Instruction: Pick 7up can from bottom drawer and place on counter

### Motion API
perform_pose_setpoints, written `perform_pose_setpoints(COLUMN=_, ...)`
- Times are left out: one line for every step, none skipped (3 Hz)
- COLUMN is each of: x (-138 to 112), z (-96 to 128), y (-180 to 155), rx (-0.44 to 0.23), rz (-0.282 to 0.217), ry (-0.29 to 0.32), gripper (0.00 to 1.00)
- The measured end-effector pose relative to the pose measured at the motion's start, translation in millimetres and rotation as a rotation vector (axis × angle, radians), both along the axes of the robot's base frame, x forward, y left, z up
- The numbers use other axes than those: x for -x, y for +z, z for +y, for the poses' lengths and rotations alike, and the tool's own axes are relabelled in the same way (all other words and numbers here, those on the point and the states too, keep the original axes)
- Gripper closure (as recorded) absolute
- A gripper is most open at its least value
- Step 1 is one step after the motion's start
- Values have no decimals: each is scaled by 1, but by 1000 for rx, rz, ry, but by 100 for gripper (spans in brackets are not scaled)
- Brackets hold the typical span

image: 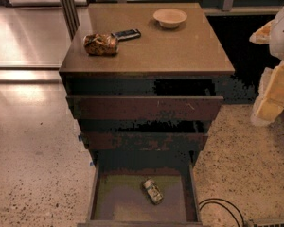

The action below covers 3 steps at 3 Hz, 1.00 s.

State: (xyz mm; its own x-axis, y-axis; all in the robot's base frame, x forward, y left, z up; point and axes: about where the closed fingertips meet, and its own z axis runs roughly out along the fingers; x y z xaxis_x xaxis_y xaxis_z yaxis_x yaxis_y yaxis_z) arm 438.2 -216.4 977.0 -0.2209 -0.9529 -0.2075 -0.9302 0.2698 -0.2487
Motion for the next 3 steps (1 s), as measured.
perform_pose_setpoints(x=0, z=0, y=0, rx=0, rz=0, ry=0, gripper=0)
perform_pose_setpoints(x=-5, z=-1, y=-15, rx=-40, rz=-4, ry=6, gripper=0)
perform_pose_setpoints(x=-9, z=-3, y=-31, rx=-76, rz=-6, ry=12, gripper=0)
